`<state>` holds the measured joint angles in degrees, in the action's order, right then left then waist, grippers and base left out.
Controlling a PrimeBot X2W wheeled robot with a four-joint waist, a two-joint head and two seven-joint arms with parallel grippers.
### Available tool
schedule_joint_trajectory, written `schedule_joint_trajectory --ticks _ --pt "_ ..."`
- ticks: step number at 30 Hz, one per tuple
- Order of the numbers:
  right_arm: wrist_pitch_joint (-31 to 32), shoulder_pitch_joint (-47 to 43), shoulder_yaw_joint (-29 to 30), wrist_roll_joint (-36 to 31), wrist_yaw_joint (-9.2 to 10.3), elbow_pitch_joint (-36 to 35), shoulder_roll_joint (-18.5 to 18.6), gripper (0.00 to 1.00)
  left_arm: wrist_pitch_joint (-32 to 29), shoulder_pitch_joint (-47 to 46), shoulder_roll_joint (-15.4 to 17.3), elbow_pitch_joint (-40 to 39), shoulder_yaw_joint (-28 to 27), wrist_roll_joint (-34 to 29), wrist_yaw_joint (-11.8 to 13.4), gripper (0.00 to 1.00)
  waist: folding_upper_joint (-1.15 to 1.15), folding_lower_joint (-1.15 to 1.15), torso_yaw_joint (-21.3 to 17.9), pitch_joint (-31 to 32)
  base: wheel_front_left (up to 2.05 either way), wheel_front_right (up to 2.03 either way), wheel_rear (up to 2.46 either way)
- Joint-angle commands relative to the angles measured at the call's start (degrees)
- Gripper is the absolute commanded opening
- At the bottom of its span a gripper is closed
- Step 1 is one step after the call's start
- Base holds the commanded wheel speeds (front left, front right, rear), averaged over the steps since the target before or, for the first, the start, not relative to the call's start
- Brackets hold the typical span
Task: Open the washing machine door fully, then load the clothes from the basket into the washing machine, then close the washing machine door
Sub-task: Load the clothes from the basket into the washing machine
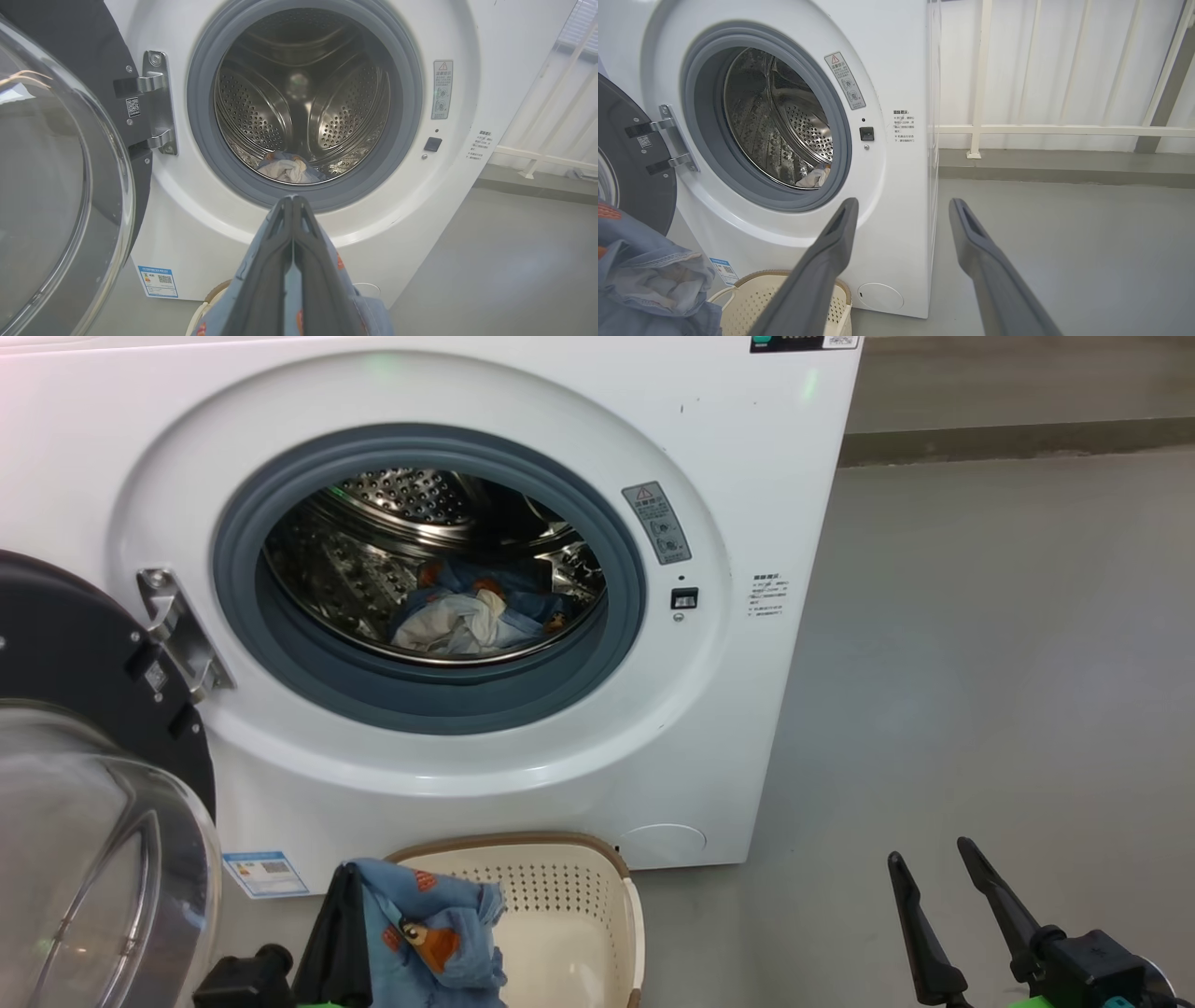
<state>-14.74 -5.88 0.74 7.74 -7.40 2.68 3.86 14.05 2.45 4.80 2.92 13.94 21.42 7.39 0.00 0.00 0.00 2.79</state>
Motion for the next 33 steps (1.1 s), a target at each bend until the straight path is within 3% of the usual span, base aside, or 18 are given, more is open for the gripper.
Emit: schedule_joint_trajectory --ticks 1,16,33 --pt "-0.26 1.47 -1.53 0.24 -0.09 -1.28 0.4 1.0 0.08 -2.34 0.82 -1.31 -1.69 0.06 0.32 0.0 0.0 0.0 -0.33 -0.19 0.0 0.0 0.0" --pt "-0.26 2.24 -2.71 0.37 -0.09 -1.21 0.04 1.0 0.1 -9.11 0.89 2.46 -2.56 0.68 0.74 0.0 0.0 0.0 -5.04 -1.77 0.0 0.0 0.0" --pt "-0.26 4.84 -4.24 0.74 -0.09 -1.4 -0.49 1.0 0.55 -24.08 2.48 14.4 -5.98 1.34 0.74 0.0 0.0 0.0 -11.55 -6.94 0.0 0.0 0.0"
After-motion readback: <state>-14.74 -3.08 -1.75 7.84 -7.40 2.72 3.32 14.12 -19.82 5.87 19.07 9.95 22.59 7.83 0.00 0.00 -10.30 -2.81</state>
